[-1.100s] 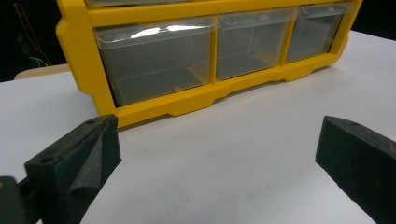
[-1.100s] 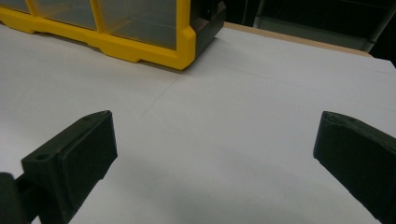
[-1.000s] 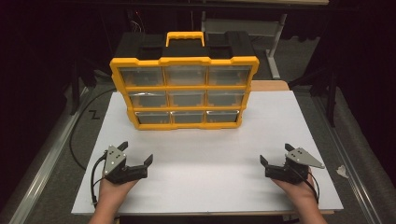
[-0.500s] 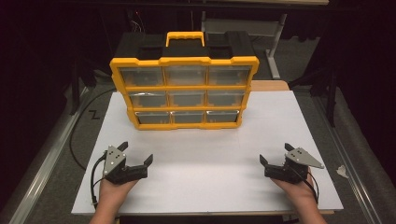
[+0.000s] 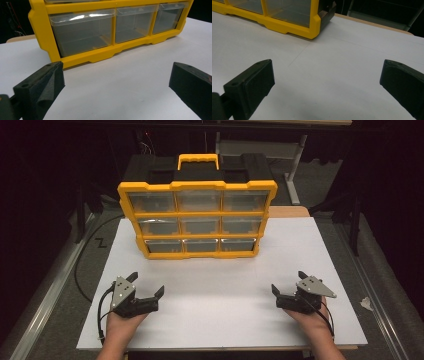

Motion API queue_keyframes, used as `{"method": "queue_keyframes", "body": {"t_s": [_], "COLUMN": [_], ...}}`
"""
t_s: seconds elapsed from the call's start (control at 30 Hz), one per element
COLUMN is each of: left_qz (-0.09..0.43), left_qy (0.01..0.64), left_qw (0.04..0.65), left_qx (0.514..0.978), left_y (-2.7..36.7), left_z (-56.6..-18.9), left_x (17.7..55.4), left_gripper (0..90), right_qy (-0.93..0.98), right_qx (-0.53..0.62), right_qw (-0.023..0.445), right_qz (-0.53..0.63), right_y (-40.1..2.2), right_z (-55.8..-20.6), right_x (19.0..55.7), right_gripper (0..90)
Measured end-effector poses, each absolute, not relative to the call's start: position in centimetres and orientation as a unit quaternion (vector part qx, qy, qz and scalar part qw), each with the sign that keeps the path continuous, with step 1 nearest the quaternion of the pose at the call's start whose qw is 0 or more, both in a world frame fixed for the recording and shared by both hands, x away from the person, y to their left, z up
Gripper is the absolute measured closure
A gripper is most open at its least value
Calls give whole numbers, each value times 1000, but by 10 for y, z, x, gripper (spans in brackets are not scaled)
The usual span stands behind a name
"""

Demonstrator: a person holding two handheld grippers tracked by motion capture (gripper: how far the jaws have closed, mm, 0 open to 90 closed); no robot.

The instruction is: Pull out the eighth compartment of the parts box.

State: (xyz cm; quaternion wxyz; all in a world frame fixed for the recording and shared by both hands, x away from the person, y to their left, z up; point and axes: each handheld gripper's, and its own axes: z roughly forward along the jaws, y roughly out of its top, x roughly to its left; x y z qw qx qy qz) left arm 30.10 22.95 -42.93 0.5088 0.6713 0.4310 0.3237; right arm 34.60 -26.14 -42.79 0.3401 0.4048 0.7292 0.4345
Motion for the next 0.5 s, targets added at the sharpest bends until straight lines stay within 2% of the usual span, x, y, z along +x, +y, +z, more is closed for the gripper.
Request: {"method": "queue_keyframes", "body": {"t_s": [0.5], "left_qz": [322], "left_qy": [431], "left_qw": [509], "left_qx": [672], "left_y": [230], "left_z": [-429], "left_x": [300], "left_gripper": [6], "right_qy": [739], "right_qx": [394], "right_qw": [328], "right_qz": [437], "right_y": [-233], "right_z": [-421], "right_x": [361], "right_gripper": [8]}}
